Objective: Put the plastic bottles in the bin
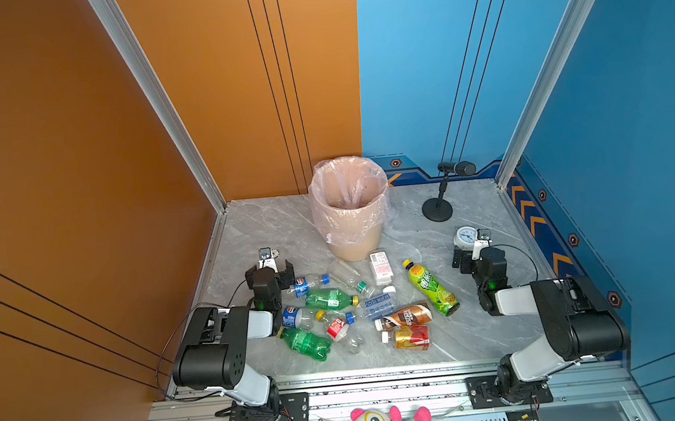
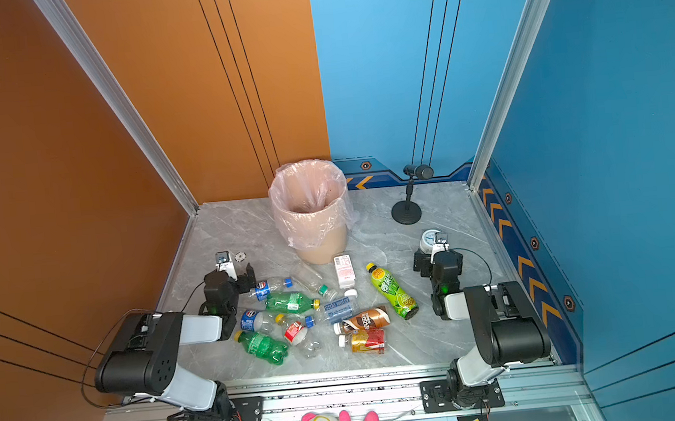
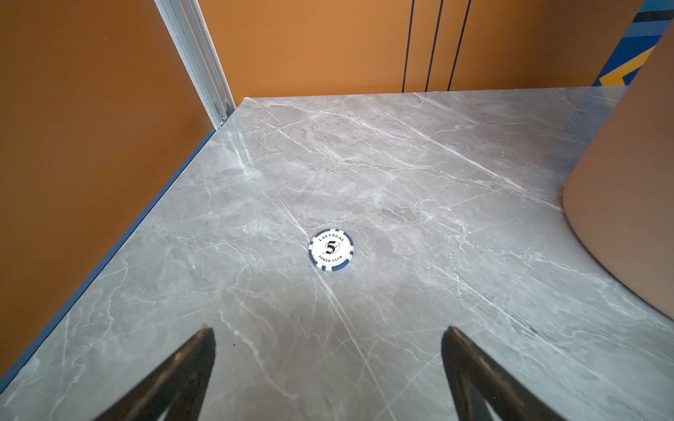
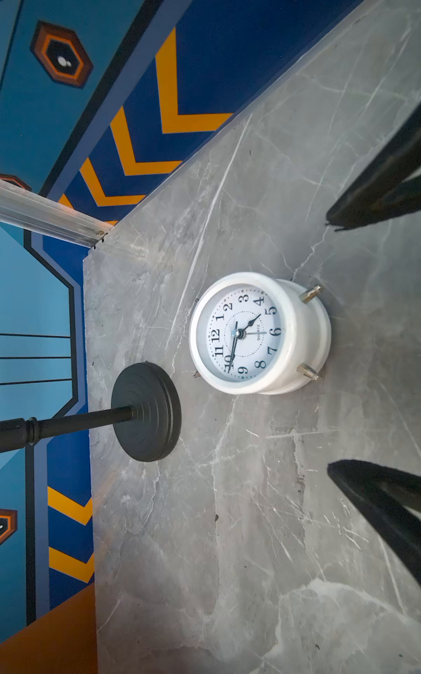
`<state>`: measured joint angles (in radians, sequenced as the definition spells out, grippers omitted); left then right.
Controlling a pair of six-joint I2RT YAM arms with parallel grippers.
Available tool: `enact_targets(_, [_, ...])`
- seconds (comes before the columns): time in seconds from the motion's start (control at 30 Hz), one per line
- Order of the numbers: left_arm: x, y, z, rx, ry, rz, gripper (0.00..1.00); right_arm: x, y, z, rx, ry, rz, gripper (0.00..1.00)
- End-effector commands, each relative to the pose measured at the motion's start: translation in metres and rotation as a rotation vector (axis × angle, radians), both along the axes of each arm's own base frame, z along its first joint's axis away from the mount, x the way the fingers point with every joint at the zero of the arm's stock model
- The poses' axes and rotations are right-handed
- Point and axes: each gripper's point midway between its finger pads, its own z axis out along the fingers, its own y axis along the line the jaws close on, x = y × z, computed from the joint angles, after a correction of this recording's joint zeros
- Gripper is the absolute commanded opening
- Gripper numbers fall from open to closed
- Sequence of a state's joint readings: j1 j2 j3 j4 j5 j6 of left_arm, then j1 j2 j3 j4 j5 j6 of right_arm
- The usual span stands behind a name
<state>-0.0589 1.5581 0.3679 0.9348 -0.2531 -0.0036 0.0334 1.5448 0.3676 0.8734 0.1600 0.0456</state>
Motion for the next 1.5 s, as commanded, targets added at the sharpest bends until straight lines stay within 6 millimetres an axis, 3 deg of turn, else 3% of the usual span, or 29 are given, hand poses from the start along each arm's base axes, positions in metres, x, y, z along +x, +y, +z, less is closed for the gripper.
enact_targets(0.0, [0.0023, -0.0003, -0.0001, -0.002, 0.001, -0.013, 0.98, 0.0045, 0.0022, 0.0077, 0.012, -0.016, 0.005, 1.00])
enact_targets(1.47, [0.0009, -0.0030, -0.0003, 0.000, 0.002, -0.023, 0.98, 0.0037, 0.0027, 0.0081, 0.005, -0.018, 0.004, 1.00])
